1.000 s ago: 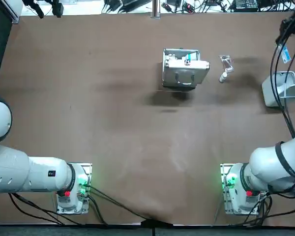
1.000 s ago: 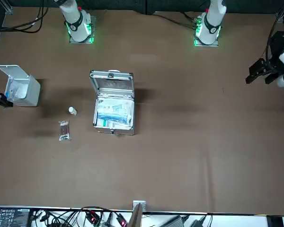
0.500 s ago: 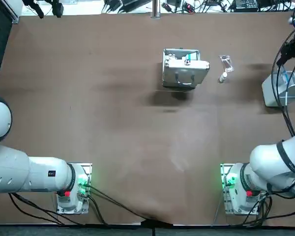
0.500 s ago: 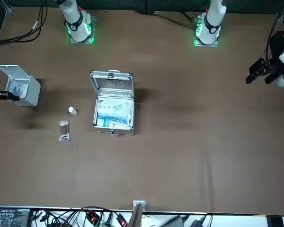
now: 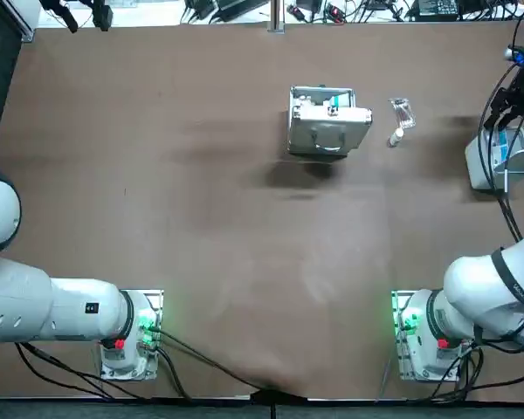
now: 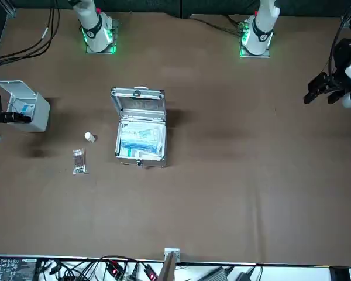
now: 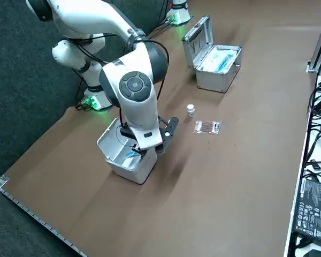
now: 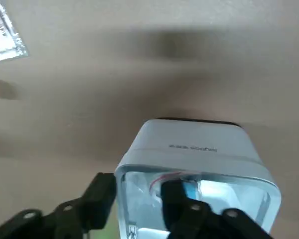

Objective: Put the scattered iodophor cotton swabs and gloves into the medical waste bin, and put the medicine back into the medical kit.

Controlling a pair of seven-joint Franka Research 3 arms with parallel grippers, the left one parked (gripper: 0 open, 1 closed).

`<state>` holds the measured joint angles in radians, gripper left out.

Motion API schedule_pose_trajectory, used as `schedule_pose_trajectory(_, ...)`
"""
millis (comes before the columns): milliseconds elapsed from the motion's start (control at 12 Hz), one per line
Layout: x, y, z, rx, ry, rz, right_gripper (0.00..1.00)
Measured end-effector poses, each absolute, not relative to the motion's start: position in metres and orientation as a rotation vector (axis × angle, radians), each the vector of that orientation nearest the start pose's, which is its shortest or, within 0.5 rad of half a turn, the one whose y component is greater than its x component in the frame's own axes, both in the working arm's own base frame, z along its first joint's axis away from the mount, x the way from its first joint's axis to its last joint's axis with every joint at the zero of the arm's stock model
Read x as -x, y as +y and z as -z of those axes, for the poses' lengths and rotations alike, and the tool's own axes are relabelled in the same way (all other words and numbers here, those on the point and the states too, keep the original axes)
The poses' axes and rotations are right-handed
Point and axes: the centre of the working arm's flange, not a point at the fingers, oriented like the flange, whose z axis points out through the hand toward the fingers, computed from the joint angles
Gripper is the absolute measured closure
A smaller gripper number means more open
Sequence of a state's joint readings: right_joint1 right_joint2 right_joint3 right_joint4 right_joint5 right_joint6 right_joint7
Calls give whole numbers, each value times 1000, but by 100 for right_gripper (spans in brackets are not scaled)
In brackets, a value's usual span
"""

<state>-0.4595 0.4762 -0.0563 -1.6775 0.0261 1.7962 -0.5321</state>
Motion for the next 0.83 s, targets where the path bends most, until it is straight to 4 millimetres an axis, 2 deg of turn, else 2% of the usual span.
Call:
schedule_pose_trajectory(83,-553,-303,-311,2927,-66,-449,35)
schedule_pose_trajectory(250,-568,-288,-333,2941,-121,-404,11)
schedule_pose_trajectory(333,-579,-272,-346,2952,-166,-371,1)
schedule_pose_trajectory(417,-591,-250,-360,2963,-208,-340,0)
schedule_pose_trajectory(583,-617,-193,-377,2990,-211,-291,0)
schedule_pose_trajectory(833,-642,-113,-376,3034,-171,-255,3)
